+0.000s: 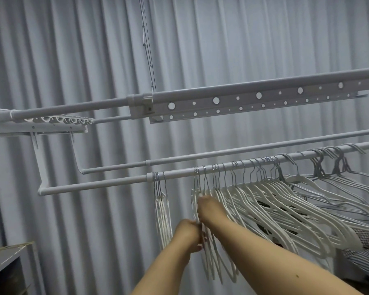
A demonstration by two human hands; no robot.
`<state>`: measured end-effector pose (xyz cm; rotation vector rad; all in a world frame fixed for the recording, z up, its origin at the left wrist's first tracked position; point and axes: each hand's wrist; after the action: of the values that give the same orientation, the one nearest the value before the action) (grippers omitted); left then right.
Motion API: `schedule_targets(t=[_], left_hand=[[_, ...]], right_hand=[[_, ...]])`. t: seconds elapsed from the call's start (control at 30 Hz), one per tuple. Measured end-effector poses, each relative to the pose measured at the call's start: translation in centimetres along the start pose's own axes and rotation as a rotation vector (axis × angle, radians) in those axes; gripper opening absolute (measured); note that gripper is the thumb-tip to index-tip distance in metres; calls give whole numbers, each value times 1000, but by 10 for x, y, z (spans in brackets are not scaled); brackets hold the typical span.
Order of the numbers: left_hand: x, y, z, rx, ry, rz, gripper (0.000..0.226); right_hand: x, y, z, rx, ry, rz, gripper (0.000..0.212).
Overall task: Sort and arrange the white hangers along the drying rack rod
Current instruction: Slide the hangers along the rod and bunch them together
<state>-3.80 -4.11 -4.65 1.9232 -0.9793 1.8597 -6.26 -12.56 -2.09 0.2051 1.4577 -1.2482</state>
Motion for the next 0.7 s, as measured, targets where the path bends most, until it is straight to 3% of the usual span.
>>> schedule_targets(t=[0.17,0.33,0.47,0.57,0.7], left_hand=[[-4,-1,-4,101,91,2,25],[9,-4,0,190,65,-193,24],[17,-12,7,139,19,-341,16],[15,-15,7,87,-46,-458,20],[12,-13,-6,32,-108,-538,29]], right_hand=[[3,-2,-8,-104,-1,315,42],[3,-11,-15,-123,-77,175,39],[8,-13,-18,-51,-134,6,36],[12,-12,-22,-58,-144,-53,51],[16,-9,-20,-58,-143,-105,48]])
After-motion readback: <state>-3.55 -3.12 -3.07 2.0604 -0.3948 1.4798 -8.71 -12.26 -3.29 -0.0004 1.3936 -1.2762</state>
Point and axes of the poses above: each hand's wrist, its own z-axis towards the middle knuckle, its own y-axis out of the palm, x = y × z
